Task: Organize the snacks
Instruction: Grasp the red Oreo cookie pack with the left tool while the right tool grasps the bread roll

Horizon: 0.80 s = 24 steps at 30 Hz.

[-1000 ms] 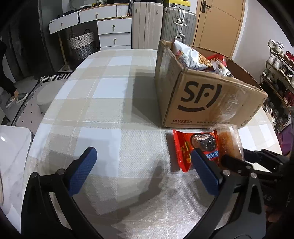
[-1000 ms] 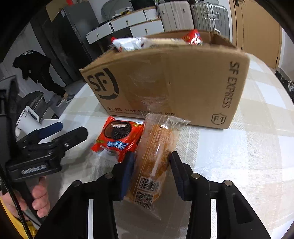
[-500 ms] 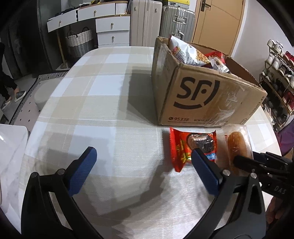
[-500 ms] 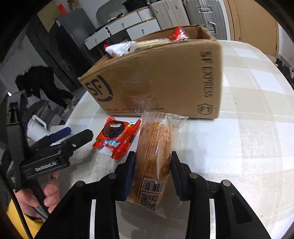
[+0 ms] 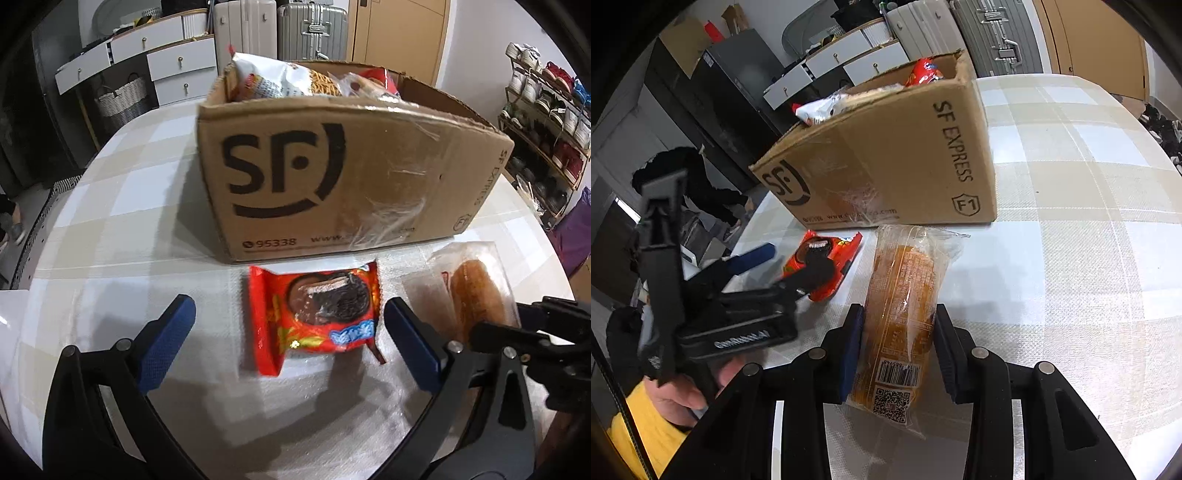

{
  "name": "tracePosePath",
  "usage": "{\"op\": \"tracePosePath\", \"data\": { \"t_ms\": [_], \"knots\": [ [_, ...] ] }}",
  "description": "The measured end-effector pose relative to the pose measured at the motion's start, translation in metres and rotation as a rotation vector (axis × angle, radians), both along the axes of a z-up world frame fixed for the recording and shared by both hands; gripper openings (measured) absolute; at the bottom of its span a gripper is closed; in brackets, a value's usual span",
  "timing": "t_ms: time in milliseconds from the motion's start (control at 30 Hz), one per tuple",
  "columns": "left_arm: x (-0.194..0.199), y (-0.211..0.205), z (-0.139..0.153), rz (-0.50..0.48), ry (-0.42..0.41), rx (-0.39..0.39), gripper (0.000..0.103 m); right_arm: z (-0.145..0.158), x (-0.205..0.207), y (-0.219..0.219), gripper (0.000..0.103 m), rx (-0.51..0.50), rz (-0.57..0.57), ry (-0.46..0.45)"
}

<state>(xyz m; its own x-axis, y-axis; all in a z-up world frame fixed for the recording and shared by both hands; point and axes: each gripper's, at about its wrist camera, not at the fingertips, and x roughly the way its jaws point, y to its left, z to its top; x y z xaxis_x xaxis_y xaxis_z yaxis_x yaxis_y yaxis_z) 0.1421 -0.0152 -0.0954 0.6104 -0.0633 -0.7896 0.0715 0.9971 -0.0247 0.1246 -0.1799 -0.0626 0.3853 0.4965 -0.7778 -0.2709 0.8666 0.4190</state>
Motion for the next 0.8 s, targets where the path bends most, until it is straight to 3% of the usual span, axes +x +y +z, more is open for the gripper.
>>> {"op": "tracePosePath", "data": {
  "t_ms": [67,233,267,400,633,800],
  "knots": [
    [0.003,-0.002,-0.003,0.004,0.000,-0.001,0.096,0.001,-0.001,-0.002,0.037,0.012,-0.004,-0.001],
    [0.007,-0.004,-0.009,-0.014,0.028,-0.034,0.058,0.003,-0.005,-0.014,0.037,0.023,-0.011,0.003],
    [0.007,-0.004,-0.007,-0.020,0.024,-0.041,0.055,0.003,-0.005,-0.016,0.037,0.024,-0.014,0.004],
    [0.005,0.002,-0.003,-0.013,0.026,-0.058,0.049,0.005,-0.006,-0.019,0.037,0.029,-0.022,0.003],
    [-0.014,0.022,0.017,0.016,-0.008,-0.046,0.047,0.011,-0.012,-0.016,0.037,0.079,-0.039,0.023],
    [-0.041,0.033,0.034,0.038,-0.043,-0.043,0.047,0.024,-0.024,-0.005,0.037,0.058,-0.020,-0.020]
  ]
}}
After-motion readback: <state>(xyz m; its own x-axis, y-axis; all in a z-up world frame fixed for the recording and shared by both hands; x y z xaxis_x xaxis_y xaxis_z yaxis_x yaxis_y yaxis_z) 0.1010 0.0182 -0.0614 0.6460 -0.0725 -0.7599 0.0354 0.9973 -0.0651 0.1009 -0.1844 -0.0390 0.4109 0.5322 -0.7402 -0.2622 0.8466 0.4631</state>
